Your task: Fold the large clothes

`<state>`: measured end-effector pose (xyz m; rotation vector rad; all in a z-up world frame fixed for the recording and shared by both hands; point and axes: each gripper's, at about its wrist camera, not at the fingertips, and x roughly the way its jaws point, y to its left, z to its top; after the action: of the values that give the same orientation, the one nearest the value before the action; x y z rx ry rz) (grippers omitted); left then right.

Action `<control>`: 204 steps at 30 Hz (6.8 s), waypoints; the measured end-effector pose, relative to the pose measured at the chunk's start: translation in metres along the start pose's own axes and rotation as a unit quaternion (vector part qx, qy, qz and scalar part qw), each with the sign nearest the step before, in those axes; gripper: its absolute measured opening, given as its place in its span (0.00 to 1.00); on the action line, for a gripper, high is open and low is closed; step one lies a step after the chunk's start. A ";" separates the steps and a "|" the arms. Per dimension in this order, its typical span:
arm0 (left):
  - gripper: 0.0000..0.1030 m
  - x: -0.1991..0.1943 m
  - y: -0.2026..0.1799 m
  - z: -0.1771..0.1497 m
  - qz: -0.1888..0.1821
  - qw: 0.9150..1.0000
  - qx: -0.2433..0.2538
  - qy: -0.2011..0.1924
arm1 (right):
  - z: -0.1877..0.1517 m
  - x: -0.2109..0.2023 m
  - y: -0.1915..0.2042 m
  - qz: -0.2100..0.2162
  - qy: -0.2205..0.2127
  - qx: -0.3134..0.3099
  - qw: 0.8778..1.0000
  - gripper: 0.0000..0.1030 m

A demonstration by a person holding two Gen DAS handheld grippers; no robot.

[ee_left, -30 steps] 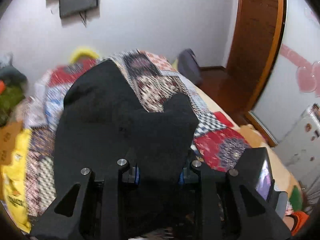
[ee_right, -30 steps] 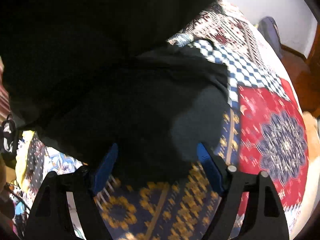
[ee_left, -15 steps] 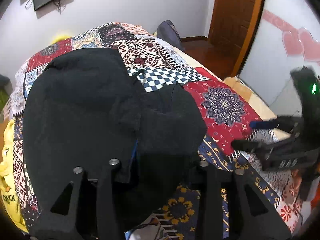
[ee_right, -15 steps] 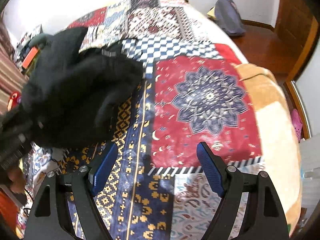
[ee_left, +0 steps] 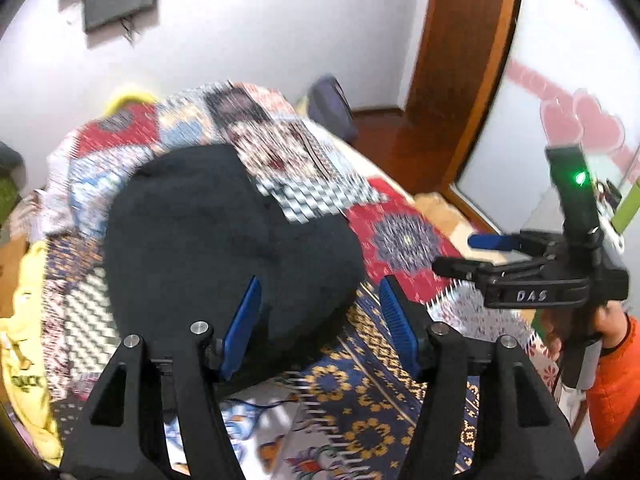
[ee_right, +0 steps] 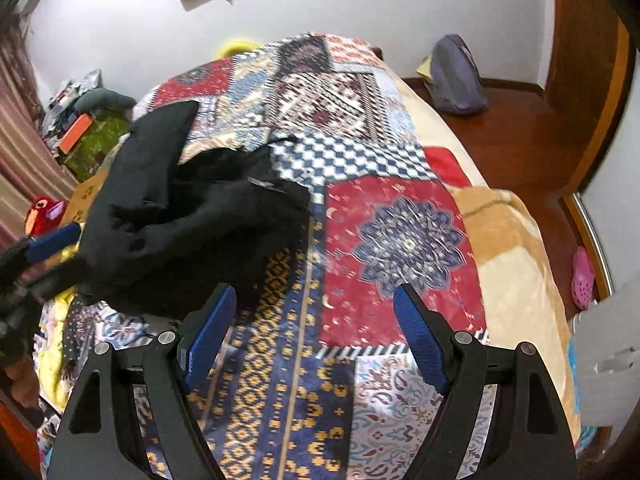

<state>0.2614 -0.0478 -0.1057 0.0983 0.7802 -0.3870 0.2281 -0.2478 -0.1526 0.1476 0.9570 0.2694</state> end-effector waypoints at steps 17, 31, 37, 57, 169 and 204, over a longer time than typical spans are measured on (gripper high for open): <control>0.68 0.028 0.098 -0.046 0.125 0.986 -0.103 0.026 | 0.050 0.013 0.096 0.081 -0.047 -0.075 0.993 0.77; 0.79 0.043 0.098 -0.061 0.066 0.991 -0.113 0.043 | -0.001 0.108 0.047 0.083 0.079 -0.001 0.993 0.88; 0.79 0.026 0.101 -0.054 0.093 0.991 -0.089 0.039 | 0.013 0.094 0.054 0.092 0.069 -0.016 0.993 0.90; 1.00 0.086 0.210 -0.051 -0.127 0.933 -0.332 0.064 | 0.043 0.168 0.015 0.203 0.129 0.065 0.969 1.00; 0.78 -0.138 0.289 -0.115 0.233 0.960 -0.158 0.000 | 0.052 0.103 0.352 0.163 0.017 -0.218 0.962 0.71; 0.94 -0.383 0.041 -0.136 0.350 0.868 -0.112 -0.334 | -0.038 -0.177 0.308 0.204 -0.347 -0.189 0.896 1.00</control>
<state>-0.0601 0.1368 0.0644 0.0196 0.0590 0.3630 0.0507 -0.0040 0.0395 0.0730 0.1391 0.7297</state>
